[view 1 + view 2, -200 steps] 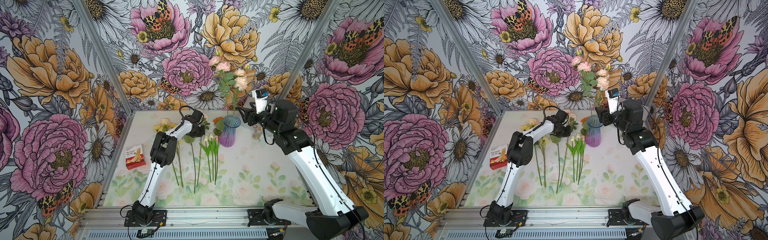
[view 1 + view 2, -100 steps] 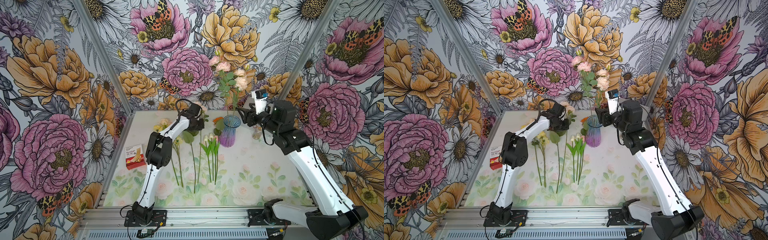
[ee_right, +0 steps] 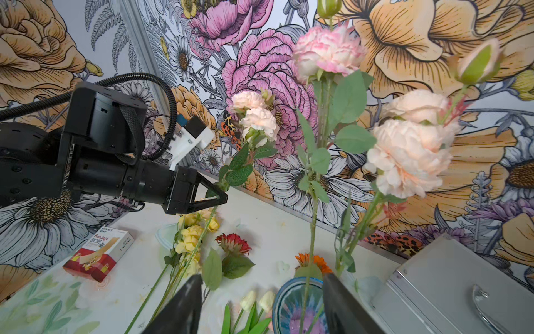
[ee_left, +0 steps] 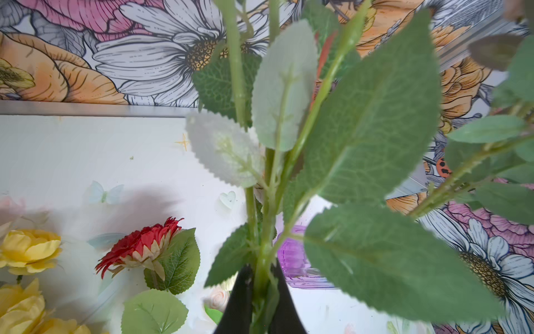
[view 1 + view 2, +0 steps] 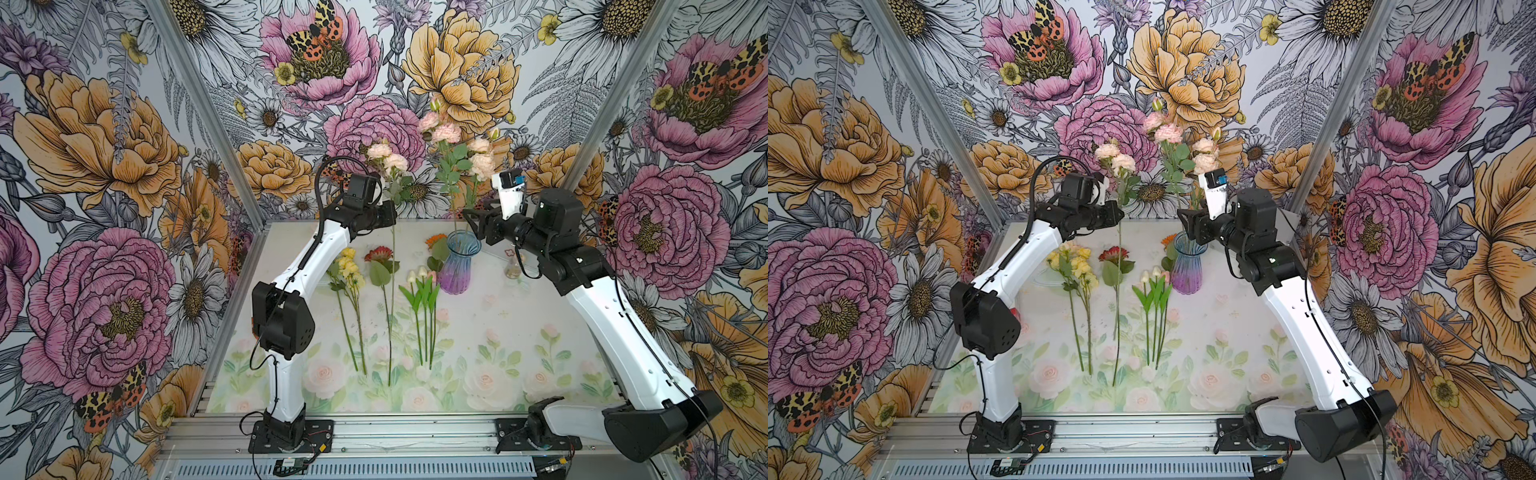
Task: Place the pink flowers into the vase
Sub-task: Pick up the flower at the center of the board, then place the flower in the vase.
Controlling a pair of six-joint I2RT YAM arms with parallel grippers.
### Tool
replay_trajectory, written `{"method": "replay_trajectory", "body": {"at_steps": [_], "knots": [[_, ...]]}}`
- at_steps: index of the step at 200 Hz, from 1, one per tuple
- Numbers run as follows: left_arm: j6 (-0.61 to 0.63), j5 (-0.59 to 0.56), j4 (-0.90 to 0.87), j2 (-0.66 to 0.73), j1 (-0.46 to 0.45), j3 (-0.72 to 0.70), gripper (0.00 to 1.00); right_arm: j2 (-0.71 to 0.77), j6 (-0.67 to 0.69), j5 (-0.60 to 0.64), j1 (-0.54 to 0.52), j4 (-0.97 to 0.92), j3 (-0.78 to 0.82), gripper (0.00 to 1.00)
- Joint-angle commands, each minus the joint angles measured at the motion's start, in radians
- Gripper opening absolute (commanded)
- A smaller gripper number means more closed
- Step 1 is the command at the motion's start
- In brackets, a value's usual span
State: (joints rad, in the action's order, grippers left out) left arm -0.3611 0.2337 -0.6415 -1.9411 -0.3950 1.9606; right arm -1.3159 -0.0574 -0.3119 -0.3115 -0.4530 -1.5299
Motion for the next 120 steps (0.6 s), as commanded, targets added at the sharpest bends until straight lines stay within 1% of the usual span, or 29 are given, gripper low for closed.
{"method": "replay_trajectory", "body": {"at_steps": [1, 7, 11, 38, 58, 69, 84, 120], "knots": [[0.081, 0.083, 0.135, 0.095, 0.017, -0.112, 0.00, -0.048, -0.011, -0.077, -0.030, 0.012, -0.068, 0.67], [0.094, 0.098, 0.169, 0.110, 0.016, -0.150, 0.00, -0.064, -0.015, -0.082, -0.037, 0.013, -0.082, 0.67], [0.104, 0.104, 0.192, 0.157, 0.016, -0.179, 0.00, -0.077, -0.019, -0.086, -0.042, 0.011, -0.094, 0.67], [0.140, 0.146, 0.375, 0.288, 0.009, -0.372, 0.00, -0.161, -0.050, -0.158, -0.071, 0.014, -0.176, 0.67], [0.107, 0.147, 0.581, 0.397, 0.015, -0.549, 0.00, -0.223, -0.063, -0.198, -0.099, 0.016, -0.238, 0.67], [0.082, 0.134, 0.664, 0.449, 0.021, -0.629, 0.00, -0.256, -0.071, -0.220, -0.113, 0.017, -0.267, 0.67], [0.082, 0.111, 0.712, 0.508, 0.023, -0.692, 0.00, -0.297, -0.085, -0.255, -0.127, 0.025, -0.301, 0.67], [0.093, 0.091, 0.733, 0.605, 0.025, -0.778, 0.00, -0.380, -0.108, -0.332, -0.167, 0.061, -0.368, 0.67]]}}
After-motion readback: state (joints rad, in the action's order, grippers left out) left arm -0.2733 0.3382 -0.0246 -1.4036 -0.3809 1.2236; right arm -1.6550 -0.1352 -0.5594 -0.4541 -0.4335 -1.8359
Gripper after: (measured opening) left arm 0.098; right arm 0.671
